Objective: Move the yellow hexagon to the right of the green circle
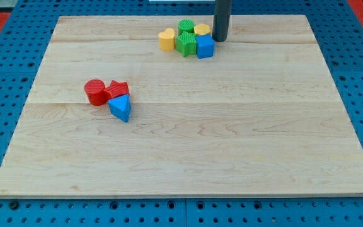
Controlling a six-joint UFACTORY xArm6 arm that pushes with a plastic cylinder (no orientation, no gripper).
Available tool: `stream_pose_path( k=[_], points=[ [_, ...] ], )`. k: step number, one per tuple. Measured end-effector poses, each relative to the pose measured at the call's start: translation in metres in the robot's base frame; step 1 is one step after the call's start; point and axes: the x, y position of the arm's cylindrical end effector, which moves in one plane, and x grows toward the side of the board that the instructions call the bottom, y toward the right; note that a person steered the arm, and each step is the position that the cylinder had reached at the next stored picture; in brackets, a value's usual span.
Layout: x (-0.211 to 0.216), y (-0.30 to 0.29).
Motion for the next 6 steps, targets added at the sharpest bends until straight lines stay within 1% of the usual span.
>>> stream_pose_path(
  k=[1,2,3,4,5,6],
  points=[
    [0.006,0.037],
    [0.037,0.056],
    [0.057,0.044],
    [0.040,0.018],
    [0.003,-0.019],
    [-0.014,-0.032]
  ],
)
